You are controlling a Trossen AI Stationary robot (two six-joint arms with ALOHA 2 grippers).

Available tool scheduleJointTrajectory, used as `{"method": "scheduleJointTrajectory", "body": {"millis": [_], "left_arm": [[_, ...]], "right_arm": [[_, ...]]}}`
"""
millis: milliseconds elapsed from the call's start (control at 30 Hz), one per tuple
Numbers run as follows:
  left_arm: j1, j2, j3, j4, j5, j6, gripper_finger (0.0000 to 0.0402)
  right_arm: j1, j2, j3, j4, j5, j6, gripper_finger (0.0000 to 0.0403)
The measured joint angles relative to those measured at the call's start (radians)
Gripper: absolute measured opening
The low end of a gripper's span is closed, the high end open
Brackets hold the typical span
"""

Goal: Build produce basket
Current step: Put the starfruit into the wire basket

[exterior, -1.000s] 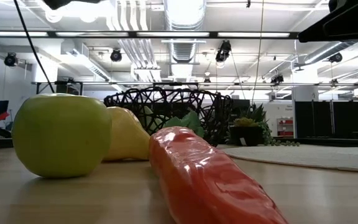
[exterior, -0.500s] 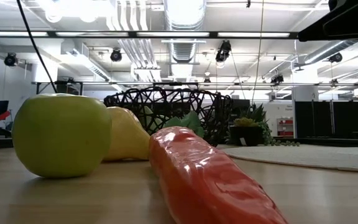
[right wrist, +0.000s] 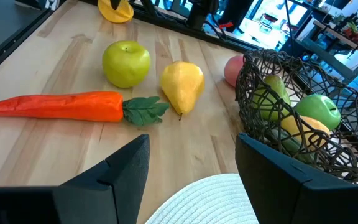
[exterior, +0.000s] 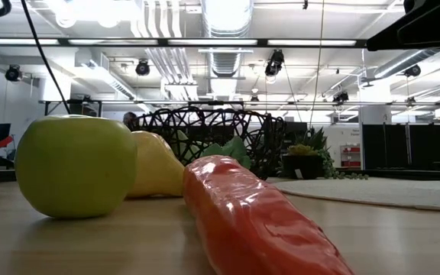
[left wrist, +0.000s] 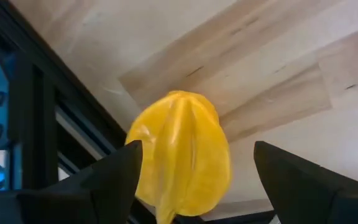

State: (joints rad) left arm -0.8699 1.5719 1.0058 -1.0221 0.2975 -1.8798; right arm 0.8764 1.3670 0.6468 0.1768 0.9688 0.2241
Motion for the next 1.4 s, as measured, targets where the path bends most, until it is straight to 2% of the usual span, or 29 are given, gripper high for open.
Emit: {"method": "scheduleJointTrajectory", "body": {"millis": [267,433,600,733,1000,1100,1333,1400], "left_arm": [[-0.007,0.079,0.000,0.045,0.035,0.006,0.0290],[-0.009,0.133,0.001,0.024,0.074,0.136,0.0290],[-0.011,0.172,0.000,0.042,0.129,0.200,0.0276],[-0.011,0.175,0.000,0.042,0.145,0.219,0.0235],[-0.010,0.147,0.015,0.039,0.143,0.219,0.0099],[-0.011,0.146,0.028,0.037,0.137,0.219,0.0062],[-0.011,0.145,0.059,0.035,0.107,0.219,0.0044],[-0.012,0.145,0.070,0.034,0.067,0.223,0.0043]], "right_arm": [[0.000,0.000,-0.005,0.000,0.000,0.000,0.0224],[0.000,0.000,-0.013,-0.001,0.000,0.003,0.0224],[0.000,0.000,-0.013,0.000,0.000,0.003,0.0224],[0.000,0.000,-0.013,0.000,0.000,0.004,0.0224],[0.000,0.000,-0.013,0.002,0.000,0.004,0.0224],[0.000,0.000,-0.013,0.004,0.000,0.004,0.0224],[0.000,0.000,-0.013,0.006,0.000,0.004,0.0224],[0.000,0.000,-0.013,0.007,0.000,0.003,0.0224]]}}
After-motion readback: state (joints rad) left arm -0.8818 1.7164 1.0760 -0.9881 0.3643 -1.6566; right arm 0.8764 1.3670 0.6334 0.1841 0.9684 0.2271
